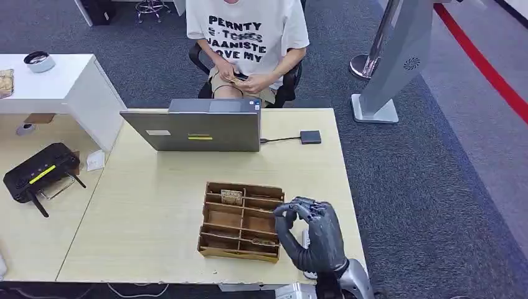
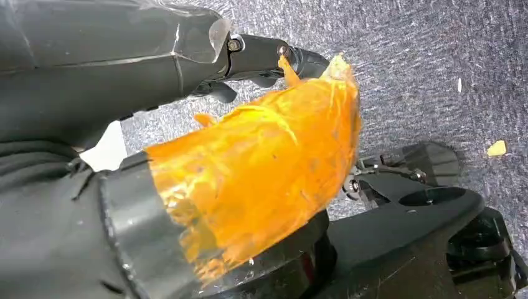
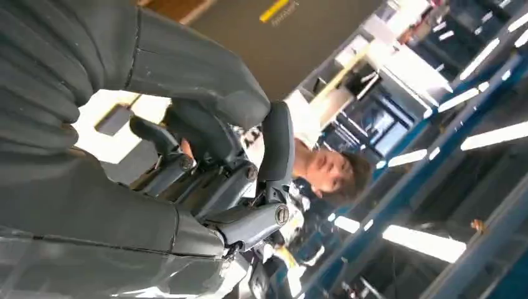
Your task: Pass the card to the sensor for recognition and then transmit it.
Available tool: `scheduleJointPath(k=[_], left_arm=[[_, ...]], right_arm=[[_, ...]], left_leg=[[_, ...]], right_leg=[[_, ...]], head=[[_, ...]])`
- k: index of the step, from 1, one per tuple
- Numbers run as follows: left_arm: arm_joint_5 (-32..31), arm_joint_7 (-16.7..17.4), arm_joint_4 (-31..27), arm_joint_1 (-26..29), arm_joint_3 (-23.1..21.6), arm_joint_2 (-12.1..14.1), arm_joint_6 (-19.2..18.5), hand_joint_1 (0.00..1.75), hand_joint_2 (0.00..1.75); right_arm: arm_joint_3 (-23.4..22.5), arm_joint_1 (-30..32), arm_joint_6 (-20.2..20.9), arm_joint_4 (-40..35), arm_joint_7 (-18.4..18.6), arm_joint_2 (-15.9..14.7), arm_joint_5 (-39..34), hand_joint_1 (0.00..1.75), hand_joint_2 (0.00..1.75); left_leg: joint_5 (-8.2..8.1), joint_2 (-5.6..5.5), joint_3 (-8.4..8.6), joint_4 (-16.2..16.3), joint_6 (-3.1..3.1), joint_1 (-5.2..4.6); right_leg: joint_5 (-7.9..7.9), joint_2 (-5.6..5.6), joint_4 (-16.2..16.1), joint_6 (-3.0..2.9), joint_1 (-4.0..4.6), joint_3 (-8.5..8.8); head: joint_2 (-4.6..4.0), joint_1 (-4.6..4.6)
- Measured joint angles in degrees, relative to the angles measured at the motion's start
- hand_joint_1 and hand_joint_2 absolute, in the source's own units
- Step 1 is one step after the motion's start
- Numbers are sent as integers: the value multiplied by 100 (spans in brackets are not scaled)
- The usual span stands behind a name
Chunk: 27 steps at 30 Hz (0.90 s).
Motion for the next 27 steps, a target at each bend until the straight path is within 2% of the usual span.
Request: scheduleJointPath(k=[1, 5, 13, 14, 15, 17, 21, 24, 27], left_arm=[[-4, 0, 0, 0, 7, 0, 0, 0, 0], [-39, 0, 0, 0, 31, 0, 0, 0, 0], [-46, 0, 0, 3, 41, 0, 0, 0, 0], [-46, 0, 0, 3, 41, 0, 0, 0, 0], [-46, 0, 0, 3, 41, 0, 0, 0, 0], [-46, 0, 0, 4, 41, 0, 0, 0, 0], [-109, 2, 0, 4, 41, 0, -4, 0, 0], [-149, 13, 0, 4, 41, 0, -26, 0, 0], [-186, 20, 0, 3, 41, -4, -39, 0, 0]], right_arm=[[33, -36, 24, 49, 49, -20, 53, 70, 175], [131, -185, 101, 299, 365, -107, 428, 70, 175], [206, -294, 94, 507, 425, -177, 509, 70, 175], [208, -301, 94, 521, 425, -181, 509, 44, 175], [208, -307, 94, 538, 425, -184, 512, 30, 175], [210, -316, 94, 564, 440, -186, 529, 31, 175], [243, -428, 129, 707, 740, -190, 864, 26, 175], [304, -580, 173, 897, 923, -192, 1133, 38, 175], [365, -702, 214, 1072, 1045, -192, 1281, 37, 175]], left_leg=[[0, 0, 0, 0, 0, 0], [0, -1, 1, 0, 0, 0], [0, -1, 0, 0, 0, 0], [0, -1, 0, 0, 0, 0], [0, -1, 0, 0, 0, 0], [0, -1, 0, 0, 0, 0], [0, 0, 1, 0, 0, 0], [1, 0, 2, 0, 0, 0], [1, 0, 2, 0, 0, 0]], right_leg=[[0, 0, 0, 0, 0, 0], [0, 0, 0, 0, 0, 0], [0, -1, 0, 0, 0, 0], [0, 0, 0, 0, 0, 0], [0, 0, 0, 0, 0, 0], [0, 0, 0, 0, 0, 0], [0, 0, 0, 0, 0, 0], [1, 0, 0, 0, 0, 0], [1, 0, 0, 0, 0, 1]], head=[[0, -2], [0, 0], [0, -2], [0, 0], [0, -2], [0, 0], [0, 0], [0, 0], [0, -2]])
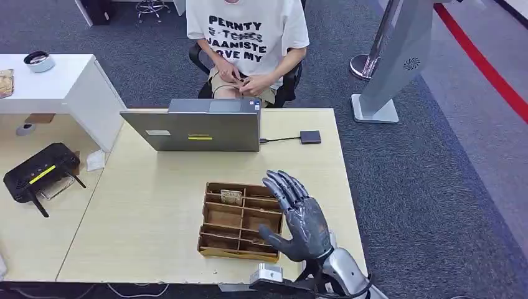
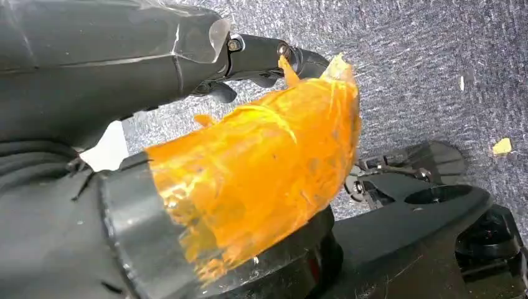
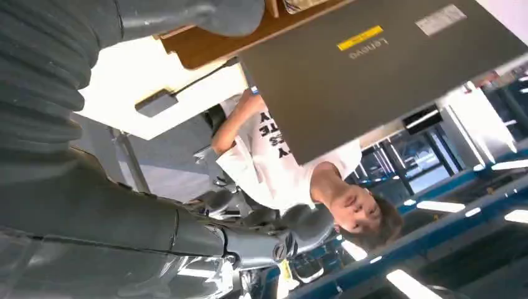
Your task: Pass the card to the sensor for recognition and then transmit it.
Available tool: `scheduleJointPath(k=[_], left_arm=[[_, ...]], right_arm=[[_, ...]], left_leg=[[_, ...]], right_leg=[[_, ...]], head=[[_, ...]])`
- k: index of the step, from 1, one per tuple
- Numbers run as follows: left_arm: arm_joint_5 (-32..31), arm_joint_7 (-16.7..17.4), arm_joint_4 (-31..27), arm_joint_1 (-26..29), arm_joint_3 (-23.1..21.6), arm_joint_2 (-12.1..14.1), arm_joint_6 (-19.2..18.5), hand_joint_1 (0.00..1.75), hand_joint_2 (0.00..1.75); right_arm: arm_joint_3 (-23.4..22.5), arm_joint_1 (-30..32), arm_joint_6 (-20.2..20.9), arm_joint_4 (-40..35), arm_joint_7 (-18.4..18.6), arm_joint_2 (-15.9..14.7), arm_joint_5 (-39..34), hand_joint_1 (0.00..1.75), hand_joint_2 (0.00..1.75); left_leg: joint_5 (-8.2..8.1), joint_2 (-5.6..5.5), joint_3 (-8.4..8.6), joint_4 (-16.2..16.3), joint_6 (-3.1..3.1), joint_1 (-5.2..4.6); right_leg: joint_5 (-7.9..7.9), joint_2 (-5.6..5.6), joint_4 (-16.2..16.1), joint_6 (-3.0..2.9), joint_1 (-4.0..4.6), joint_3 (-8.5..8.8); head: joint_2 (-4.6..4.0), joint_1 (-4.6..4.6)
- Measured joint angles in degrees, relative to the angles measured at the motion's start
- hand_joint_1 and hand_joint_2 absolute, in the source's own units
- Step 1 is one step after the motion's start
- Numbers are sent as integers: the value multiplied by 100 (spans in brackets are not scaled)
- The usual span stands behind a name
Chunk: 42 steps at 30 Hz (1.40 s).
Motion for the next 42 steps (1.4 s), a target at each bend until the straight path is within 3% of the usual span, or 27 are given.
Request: scheduleJointPath(k=[6, 10, 12, 21, 26, 31, 35, 42], left_arm=[[-11, 9, 0, 0, 0, -2, -11, 0, 0], [-55, 55, 0, -1, 0, -20, -28, 0, 0], [-77, 61, 0, -1, 0, -39, -50, 0, 0], [-129, 85, 0, -3, 0, -46, -66, 0, 0], [-135, 92, 0, -3, 0, -50, -66, 0, 0], [-146, 94, 0, -2, 0, -50, -68, 0, 0], [-157, 94, 0, -2, 0, -50, -70, 0, 0], [-160, 92, 0, -2, 0, -50, -70, 0, 0]], right_arm=[[55, -87, 66, 109, 68, 2, 66, 38, 175], [254, -335, 164, 494, 299, 39, 236, 38, 175], [315, -447, 166, 675, 411, 101, 343, 68, 175], [376, -603, 160, 1084, 586, 186, 485, 63, 175], [391, -616, 159, 1163, 590, 199, 487, 70, 175], [402, -630, 160, 1222, 623, 199, 500, 61, 175], [400, -631, 160, 1254, 653, 199, 516, 73, 175], [365, -630, 159, 1311, 686, 199, 557, 70, 175]], left_leg=[[0, 0, 0, 0, 0, 0], [0, 0, -1, 0, 0, 0], [0, 0, -1, 0, 0, 0], [0, -1, -1, 0, 0, 0], [0, -1, -1, 0, 0, 0], [0, -1, -1, 0, 0, 0], [0, -1, 0, 0, 0, 0], [0, 0, 0, 0, 0, 0]], right_leg=[[0, 0, 0, 0, 0, 0], [0, 0, 0, 0, 0, -1], [0, 0, 0, 0, 0, 0], [0, 0, 0, 0, 0, 0], [0, 0, 0, 0, 0, -1], [0, 0, 0, 0, 0, 0], [0, 0, 0, 0, 0, 0], [0, 0, 0, 0, 0, -1]], head=[[0, 0], [0, 0], [0, 0], [0, 0], [0, 0], [0, 0], [0, 2], [0, 2]])
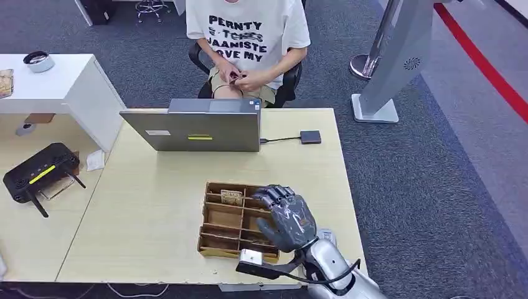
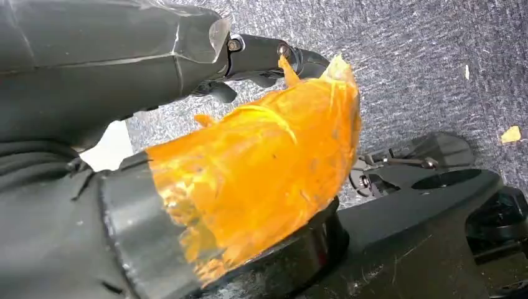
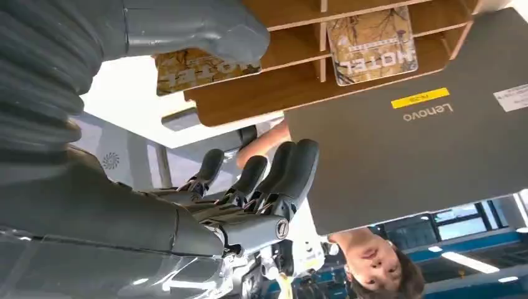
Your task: Pass the card to the sensor for recognition and then transmit it.
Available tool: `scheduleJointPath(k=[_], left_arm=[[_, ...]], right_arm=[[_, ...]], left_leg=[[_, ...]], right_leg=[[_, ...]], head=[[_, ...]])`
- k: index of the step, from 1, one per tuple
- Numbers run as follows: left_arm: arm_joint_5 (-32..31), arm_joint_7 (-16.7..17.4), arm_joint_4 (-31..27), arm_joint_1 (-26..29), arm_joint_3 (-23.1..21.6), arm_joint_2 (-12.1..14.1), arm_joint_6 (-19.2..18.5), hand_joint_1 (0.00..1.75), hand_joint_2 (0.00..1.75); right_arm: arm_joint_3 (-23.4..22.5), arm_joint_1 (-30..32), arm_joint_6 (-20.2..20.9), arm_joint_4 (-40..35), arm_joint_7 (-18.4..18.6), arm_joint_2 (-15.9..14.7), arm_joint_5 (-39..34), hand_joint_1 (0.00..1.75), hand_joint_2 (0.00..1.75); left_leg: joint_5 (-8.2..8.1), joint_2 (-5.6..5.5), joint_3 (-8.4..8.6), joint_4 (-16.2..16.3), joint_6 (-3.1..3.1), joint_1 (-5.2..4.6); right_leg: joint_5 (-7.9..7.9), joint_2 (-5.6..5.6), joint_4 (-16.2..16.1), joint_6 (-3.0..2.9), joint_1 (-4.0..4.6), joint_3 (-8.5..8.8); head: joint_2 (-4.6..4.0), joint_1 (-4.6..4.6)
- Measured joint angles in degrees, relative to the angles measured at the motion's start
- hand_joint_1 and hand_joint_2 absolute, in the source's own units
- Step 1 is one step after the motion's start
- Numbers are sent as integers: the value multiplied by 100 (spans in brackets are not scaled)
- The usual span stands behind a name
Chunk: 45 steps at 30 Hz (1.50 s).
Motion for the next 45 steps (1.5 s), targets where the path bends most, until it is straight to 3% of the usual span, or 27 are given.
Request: scheduleJointPath(k=[7, 10, 31, 36, 37, 39, 40, 45], left_arm=[[-2, 0, 0, 0, 0, 0, 0, 0, 0], [-17, 0, 0, 0, 0, 0, 0, 0, 0], [-70, -24, 0, 1, 2, 7, 4, 0, 0], [-70, -26, 0, 2, 7, 9, 7, 0, 0], [-70, -26, 0, 2, 9, 9, 7, 0, 0], [-77, -26, 0, 2, 15, 9, 7, 0, 0], [-76, -28, 0, 2, 24, 9, 7, 0, 0], [-77, -37, 0, 3, 59, 11, 11, 0, 0]], right_arm=[[-15, 1, 0, 22, 18, 0, 9, 77, 175], [-46, 5, 0, 48, 24, -2, 42, 70, 175], [-288, 88, 83, 236, 26, -15, 111, 70, 175], [-308, 144, 96, 295, 26, -48, 111, 110, 175], [-315, 159, 98, 304, 29, -52, 114, 131, 175], [-343, 193, 116, 308, 26, -68, 129, 150, 175], [-361, 207, 120, 310, 29, -79, 129, 175, 175], [-441, 213, 181, 313, 29, -109, 144, 175, 175]], left_leg=[[0, 0, 0, 0, 0, 0], [0, 0, 1, 0, 0, 0], [0, 1, 1, 0, 0, 0], [0, 1, 1, 0, 0, 0], [0, 1, 1, 0, 0, 0], [0, 0, 1, 0, 0, 0], [0, 0, 1, 0, 0, 0], [0, 1, 4, 0, 0, 0]], right_leg=[[0, 0, 0, 0, 0, 0], [0, 0, 0, 0, 0, 0], [0, 1, 0, 0, 0, 0], [0, 1, 0, 0, 0, 0], [0, 1, 0, 0, 0, 0], [0, 0, 0, 0, 0, 0], [0, 0, 0, 0, 0, 0], [0, 1, 0, 0, 0, 1]], head=[[0, 0], [0, 0], [0, 0], [0, 0], [0, -2], [0, -2], [0, 0], [0, 0]])
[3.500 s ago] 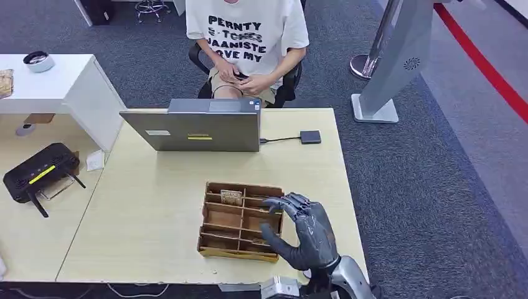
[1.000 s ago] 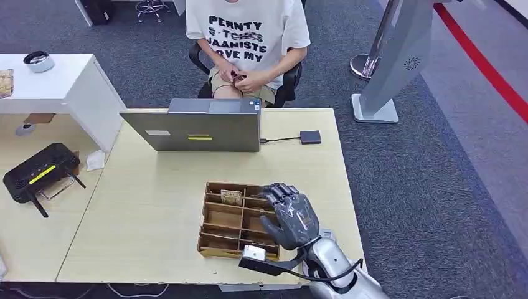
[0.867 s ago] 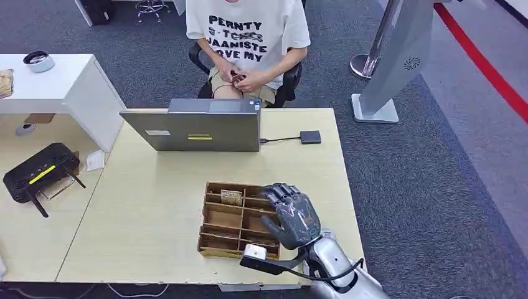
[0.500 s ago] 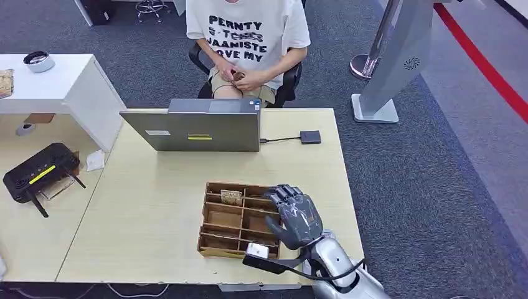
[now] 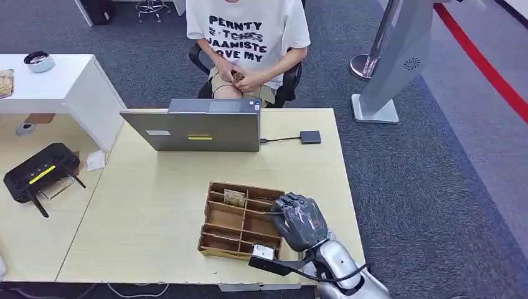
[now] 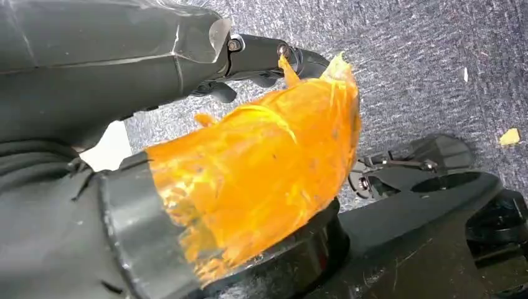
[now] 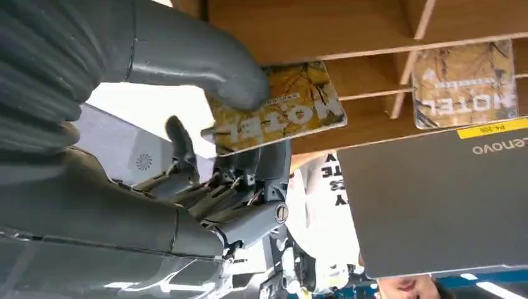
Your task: Pass the card to the sensor for recognition and then transmit it.
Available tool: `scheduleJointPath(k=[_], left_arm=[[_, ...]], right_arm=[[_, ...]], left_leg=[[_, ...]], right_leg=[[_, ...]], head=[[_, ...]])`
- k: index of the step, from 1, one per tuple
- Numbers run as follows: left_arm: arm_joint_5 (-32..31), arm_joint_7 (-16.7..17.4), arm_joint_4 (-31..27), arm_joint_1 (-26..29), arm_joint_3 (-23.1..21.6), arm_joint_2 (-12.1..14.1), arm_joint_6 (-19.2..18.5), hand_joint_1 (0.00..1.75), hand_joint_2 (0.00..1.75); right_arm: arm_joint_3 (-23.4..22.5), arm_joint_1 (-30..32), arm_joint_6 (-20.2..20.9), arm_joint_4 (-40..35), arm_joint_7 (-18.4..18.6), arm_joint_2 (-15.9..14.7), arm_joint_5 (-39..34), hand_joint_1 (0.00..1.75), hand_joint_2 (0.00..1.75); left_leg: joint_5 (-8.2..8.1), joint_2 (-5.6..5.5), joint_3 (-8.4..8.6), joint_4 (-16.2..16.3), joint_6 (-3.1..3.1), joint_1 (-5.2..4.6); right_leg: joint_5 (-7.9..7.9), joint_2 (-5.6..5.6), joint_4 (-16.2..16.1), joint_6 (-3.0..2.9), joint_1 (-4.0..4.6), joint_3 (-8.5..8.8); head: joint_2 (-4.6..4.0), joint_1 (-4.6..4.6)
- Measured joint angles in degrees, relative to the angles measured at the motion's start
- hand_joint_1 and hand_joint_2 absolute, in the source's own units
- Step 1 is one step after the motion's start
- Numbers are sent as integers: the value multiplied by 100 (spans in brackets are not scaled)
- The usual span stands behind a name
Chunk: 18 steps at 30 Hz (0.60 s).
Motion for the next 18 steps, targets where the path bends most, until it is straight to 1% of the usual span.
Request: scheduleJointPath(k=[18], left_arm=[[-2, -4, 0, 0, 81, 9, 4, 0, 0]], right_arm=[[-70, 59, 33, -4, -2, -15, -18, 175, 175]], left_leg=[[0, 2, 5, 0, 0, 0]], right_leg=[[1, 1, 0, -1, 0, 3]], head=[[0, -2]])
